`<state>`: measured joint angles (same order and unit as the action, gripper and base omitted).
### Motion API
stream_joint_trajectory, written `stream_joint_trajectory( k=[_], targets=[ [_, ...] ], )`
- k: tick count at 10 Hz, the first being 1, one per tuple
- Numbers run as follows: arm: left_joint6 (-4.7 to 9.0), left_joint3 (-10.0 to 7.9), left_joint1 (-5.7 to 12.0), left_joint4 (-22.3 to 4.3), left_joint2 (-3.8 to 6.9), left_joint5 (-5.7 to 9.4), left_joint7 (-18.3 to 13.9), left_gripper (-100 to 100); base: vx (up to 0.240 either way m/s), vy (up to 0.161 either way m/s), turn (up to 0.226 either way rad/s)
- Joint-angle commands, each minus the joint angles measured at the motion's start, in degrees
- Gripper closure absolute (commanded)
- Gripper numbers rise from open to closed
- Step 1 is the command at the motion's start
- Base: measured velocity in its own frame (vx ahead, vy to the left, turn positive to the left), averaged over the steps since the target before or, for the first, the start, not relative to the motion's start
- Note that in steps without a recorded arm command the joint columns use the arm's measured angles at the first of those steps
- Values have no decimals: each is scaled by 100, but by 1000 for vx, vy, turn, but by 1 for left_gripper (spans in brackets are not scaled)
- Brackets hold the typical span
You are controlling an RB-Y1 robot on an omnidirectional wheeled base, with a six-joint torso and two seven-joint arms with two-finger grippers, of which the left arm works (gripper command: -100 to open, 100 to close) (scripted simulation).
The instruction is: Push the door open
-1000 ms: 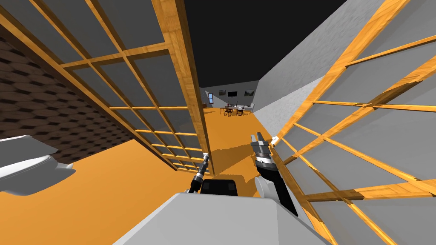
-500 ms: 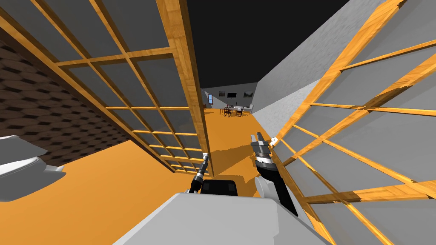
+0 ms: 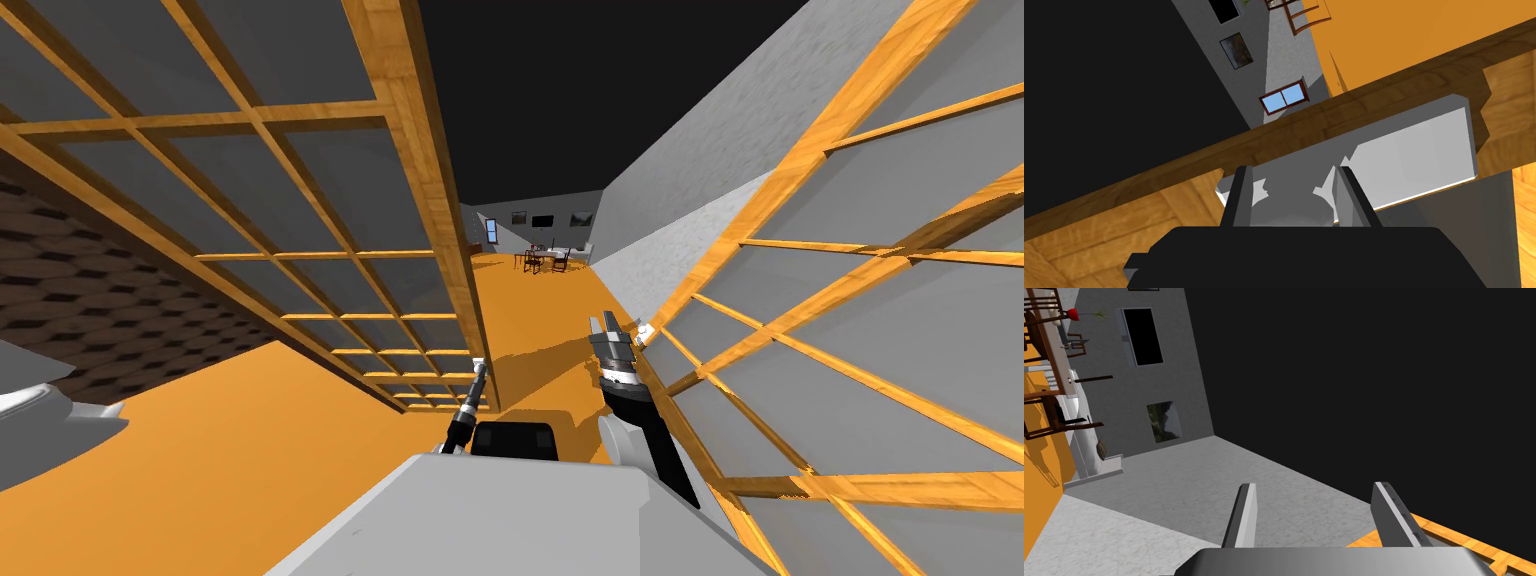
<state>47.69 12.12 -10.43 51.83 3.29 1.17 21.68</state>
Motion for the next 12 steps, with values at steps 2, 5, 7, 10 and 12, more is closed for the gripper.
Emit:
stream_joint_trajectory(
  k=[2, 5, 7, 10, 12],
  targets=[
    [127, -177, 91, -91, 83, 154, -291, 100, 54, -5, -19],
    [141, -241, 132, -113, 91, 313, -714, 100, 36, -9, -18],
    [141, -241, 132, -113, 91, 313, -714, 100, 30, -8, 10],
    [141, -241, 132, -113, 91, 313, -714, 100, 3, 2, -17],
    [141, -241, 132, -113, 91, 313, -714, 100, -1, -6, 6]
  ],
)
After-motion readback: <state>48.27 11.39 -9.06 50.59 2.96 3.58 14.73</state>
